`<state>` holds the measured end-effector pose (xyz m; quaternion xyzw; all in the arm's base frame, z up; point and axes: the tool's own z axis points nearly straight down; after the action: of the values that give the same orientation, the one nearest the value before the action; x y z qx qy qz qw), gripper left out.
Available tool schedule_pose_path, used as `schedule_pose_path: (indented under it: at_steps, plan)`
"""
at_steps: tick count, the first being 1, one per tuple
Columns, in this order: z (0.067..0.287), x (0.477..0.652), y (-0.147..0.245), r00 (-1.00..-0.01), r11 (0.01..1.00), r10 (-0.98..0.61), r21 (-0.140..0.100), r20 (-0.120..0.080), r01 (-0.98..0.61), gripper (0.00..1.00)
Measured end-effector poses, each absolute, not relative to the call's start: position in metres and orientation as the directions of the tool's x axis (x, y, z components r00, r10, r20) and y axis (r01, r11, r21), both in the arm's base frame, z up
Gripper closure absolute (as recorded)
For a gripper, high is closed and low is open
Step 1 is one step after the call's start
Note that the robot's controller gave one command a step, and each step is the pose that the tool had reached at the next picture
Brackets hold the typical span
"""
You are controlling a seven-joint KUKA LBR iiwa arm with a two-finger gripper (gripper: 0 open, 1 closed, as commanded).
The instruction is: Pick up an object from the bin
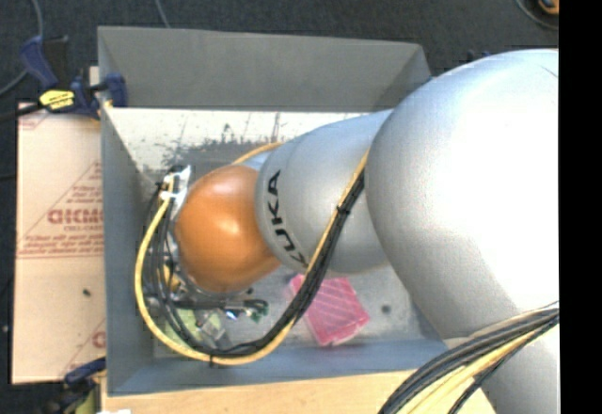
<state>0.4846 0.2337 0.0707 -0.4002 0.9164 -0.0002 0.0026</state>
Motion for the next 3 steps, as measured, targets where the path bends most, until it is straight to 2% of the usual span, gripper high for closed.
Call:
schedule_pose_path:
  at_steps: [1, 3]
  plan:
    - [0.0728, 0.4817, 0.2221, -0.571, 0.571, -0.821, -0.001, -0.003, -0.821, 1.00]
    - [0.0789, 0.4802, 0.2217, -0.572, 0.572, -0.820, 0.001, -0.003, -0.820, 1.00]
